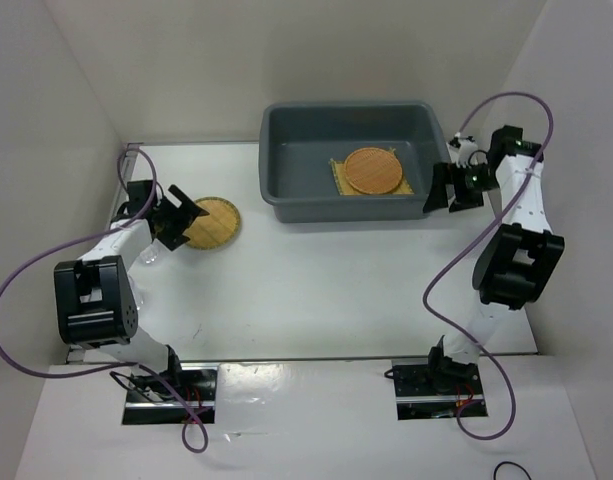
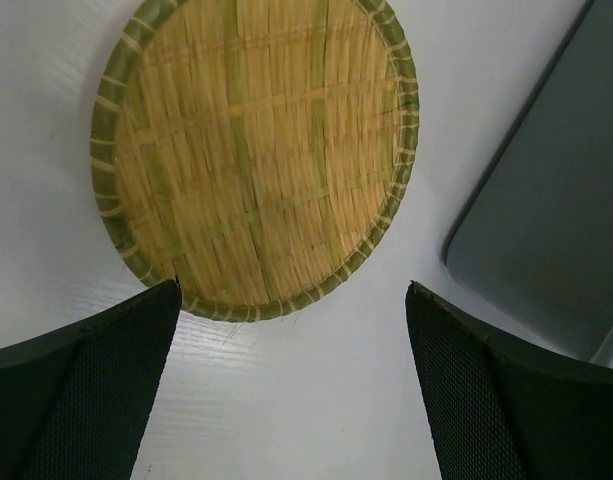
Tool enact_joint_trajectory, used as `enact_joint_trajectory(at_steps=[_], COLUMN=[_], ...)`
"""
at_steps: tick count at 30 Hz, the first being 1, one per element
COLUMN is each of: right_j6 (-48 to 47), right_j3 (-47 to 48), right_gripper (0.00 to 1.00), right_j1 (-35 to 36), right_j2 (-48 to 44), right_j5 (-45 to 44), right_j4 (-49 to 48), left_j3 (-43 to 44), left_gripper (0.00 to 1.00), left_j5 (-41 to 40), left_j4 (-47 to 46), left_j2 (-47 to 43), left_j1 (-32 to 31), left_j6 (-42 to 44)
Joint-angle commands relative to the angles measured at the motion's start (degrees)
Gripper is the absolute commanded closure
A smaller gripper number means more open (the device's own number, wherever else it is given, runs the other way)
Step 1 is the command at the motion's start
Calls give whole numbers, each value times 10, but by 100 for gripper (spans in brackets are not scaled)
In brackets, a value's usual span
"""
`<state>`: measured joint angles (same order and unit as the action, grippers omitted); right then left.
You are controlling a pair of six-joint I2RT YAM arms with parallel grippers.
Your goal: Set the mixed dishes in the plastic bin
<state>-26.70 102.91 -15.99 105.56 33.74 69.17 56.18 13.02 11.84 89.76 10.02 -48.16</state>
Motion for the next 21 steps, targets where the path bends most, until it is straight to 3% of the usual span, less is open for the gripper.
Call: enact_joint_trajectory(at_steps=[1, 11, 21], right_j6=[-13, -1, 4], right_j3=[-61, -233, -303], right_gripper=[2, 2, 2], right_j1=[-18, -29, -34], right_j2=[-100, -186, -218], right_j5=[12, -18, -45], right_j4=[-47, -111, -138], left_j3=[-32, -52, -52], left_gripper=[1, 1, 1], left_j5=[36, 10, 21], left_j4=[-57, -63, -89], left_j2=[17, 30, 61], left_j1=[8, 8, 8], left_j6=[-7, -18, -34])
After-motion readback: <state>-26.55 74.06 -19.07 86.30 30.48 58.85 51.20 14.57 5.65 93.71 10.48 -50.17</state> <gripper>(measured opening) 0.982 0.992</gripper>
